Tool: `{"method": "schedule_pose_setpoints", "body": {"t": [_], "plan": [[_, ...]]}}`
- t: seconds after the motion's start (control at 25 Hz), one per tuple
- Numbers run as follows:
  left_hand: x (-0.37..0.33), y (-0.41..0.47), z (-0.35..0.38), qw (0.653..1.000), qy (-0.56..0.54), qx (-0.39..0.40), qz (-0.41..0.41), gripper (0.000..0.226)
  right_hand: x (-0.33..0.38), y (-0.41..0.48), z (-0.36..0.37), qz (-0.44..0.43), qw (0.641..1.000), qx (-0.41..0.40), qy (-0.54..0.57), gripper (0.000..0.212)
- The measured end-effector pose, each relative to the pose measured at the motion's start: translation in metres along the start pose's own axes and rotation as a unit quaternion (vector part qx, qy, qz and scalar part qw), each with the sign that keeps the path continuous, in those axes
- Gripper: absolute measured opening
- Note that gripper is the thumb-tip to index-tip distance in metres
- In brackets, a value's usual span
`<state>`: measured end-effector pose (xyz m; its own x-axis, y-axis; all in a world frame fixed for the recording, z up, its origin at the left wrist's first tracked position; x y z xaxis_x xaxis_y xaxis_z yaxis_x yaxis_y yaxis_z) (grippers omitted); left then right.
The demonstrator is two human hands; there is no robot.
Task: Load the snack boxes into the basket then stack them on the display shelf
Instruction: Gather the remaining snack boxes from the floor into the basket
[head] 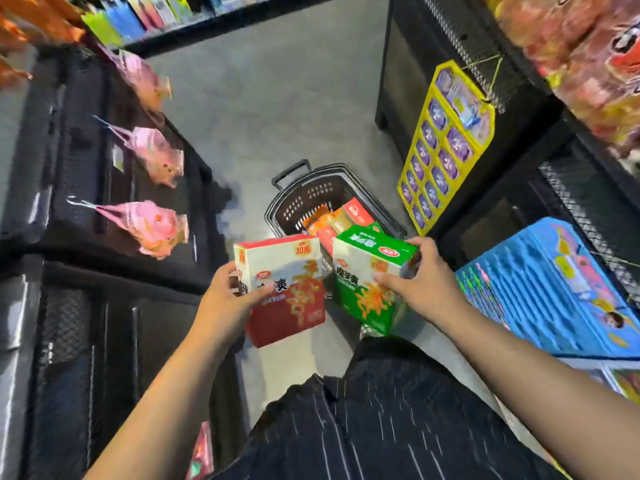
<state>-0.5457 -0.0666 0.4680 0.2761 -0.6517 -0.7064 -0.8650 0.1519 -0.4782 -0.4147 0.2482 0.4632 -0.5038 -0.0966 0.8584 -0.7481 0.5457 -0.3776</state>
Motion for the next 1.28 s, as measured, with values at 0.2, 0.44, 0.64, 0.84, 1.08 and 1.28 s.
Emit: {"method": "schedule_pose_setpoints", "body": {"t": [0.2,0.44,0.64,0.84,1.08,1.28], "plan": [[-0.018,0.077,0.002,0.999,0.038,0.001,-0.031,0.058,-0.004,0.083,0.039,0.061,0.997,0.041,-0.002,0.080],[-0.013,0.181,0.009,0.991,0.091,0.066,-0.073,0.077,-0.038,0.141,0.093,0.111,0.993,0.030,0.005,0.088],[-0.013,0.288,0.039,0.972,0.163,0.161,-0.060,0.069,-0.076,0.169,0.132,0.183,0.982,-0.041,0.038,0.076],[0.001,0.380,0.077,0.940,0.247,0.234,-0.007,0.061,-0.120,0.193,0.189,0.233,0.961,-0.115,0.093,0.075],[0.022,0.449,0.135,0.906,0.314,0.277,0.066,0.065,-0.192,0.224,0.230,0.251,0.949,-0.157,0.110,0.078],[0.044,0.474,0.170,0.910,0.300,0.274,0.082,0.064,-0.249,0.223,0.252,0.284,0.940,-0.148,0.114,0.075]]}}
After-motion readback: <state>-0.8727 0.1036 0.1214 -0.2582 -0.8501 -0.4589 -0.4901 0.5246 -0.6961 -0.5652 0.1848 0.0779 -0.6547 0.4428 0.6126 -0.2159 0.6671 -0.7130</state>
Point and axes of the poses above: each hand's wrist, its own y-axis towards the middle knuckle, its own z-axis out of the palm, x = y × z, the point moved 10 cm from there along y, towards the middle knuckle, and after that the axes turned 14 degrees about y, right-handed, at the moved point
